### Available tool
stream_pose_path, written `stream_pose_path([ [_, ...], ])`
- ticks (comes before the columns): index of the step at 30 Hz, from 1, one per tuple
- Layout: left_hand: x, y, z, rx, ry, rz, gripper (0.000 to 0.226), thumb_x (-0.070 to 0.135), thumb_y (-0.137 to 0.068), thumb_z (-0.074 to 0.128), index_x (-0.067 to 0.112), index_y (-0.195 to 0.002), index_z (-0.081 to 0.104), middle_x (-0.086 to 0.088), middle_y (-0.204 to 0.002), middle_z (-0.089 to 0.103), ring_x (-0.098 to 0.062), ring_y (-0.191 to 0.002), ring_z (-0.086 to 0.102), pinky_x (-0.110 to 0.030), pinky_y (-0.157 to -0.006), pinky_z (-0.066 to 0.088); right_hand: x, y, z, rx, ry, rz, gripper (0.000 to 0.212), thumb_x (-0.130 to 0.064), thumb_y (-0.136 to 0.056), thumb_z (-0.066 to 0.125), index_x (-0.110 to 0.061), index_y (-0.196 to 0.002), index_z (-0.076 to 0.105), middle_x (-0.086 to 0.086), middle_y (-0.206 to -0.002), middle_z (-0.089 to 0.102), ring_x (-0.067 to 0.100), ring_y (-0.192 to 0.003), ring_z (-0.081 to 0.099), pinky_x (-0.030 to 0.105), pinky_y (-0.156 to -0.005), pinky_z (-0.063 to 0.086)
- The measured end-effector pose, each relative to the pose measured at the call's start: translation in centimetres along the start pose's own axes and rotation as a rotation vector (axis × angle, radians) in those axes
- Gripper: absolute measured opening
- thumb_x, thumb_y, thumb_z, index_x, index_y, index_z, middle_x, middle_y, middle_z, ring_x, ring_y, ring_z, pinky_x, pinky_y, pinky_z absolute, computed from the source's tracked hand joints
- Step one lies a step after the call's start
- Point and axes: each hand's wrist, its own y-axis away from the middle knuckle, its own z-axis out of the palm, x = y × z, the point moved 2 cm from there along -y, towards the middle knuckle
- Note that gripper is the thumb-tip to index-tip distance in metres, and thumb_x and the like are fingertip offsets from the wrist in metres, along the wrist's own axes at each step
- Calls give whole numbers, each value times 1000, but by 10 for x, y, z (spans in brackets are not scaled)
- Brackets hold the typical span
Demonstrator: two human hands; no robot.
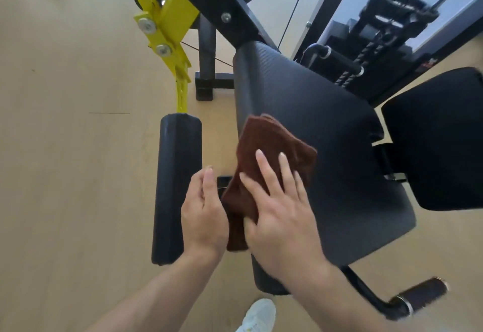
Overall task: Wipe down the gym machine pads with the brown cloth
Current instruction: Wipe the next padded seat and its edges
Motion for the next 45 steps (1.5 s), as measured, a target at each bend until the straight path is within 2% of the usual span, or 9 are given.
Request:
stream_pose_path([
  [4,-2,4,7,-47,-58,50,44,52,-104,28,35,-133,58,20,-126,63,1,-122,55,-28,-107,42,5,89,30,-34,66,79,76,-54,-79,54,-35,-152,44,3,-166,32,36,-150,33,49,-118,21],
  [9,16,4,14,-53,-40,82,42,55,-101,28,39,-130,54,33,-118,56,20,-111,49,-4,-92,31,8,41,24,30,-50,149,78,-52,-94,44,-43,-161,6,-2,-172,6,29,-158,7,45,-129,5],
  [12,24,4,22,-23,-10,129,63,66,-94,25,35,-146,43,21,-140,53,5,-127,49,-9,-99,34,14,-21,12,60,-129,162,69,-52,-103,36,-46,-160,-2,-8,-172,-10,21,-158,-12,42,-125,-9],
  [15,26,5,34,14,39,137,70,71,-91,26,39,-153,28,20,-155,38,5,-138,37,-15,-108,33,20,-82,1,59,-136,167,66,-54,-104,34,-43,-161,2,-5,-172,-12,24,-157,-15,43,-124,-14],
  [19,19,12,56,47,13,42,63,71,-94,22,45,-151,25,19,-156,38,-3,-143,36,-36,-121,31,28,-143,-9,-17,-136,116,62,-51,-106,32,-42,-161,4,-5,-171,-14,25,-157,-16,44,-122,-15],
  [25,-3,32,76,-39,-308,163,80,82,-84,5,48,-155,3,35,-162,1,14,-148,0,-17,-120,4,59,-217,-30,-105,-324,-20,55,-45,-106,39,-44,-159,21,-11,-172,-4,18,-158,-12,43,-123,-13],
  [33,-3,32,75,-38,-264,124,55,70,-92,19,62,-145,9,39,-160,9,18,-146,5,-15,-120,8,120,-268,-41,12,-439,261,58,-43,-106,40,-22,-159,31,10,-163,34,27,-153,26,40,-126,14],
  [39,-8,29,76,-14,-208,124,53,54,-101,25,48,-154,22,33,-160,20,12,-146,16,-19,-119,16,112,-250,-34,42,-455,201,60,-35,-104,38,-19,-161,26,6,-167,29,25,-155,21,40,-126,12],
  [45,-1,34,68,-46,-70,106,49,51,-105,24,43,-153,33,26,-160,30,3,-147,24,-25,-123,15,95,-156,-37,5,-525,69,59,-26,-104,39,-29,-161,24,0,-170,20,19,-157,13,35,-127,9],
])
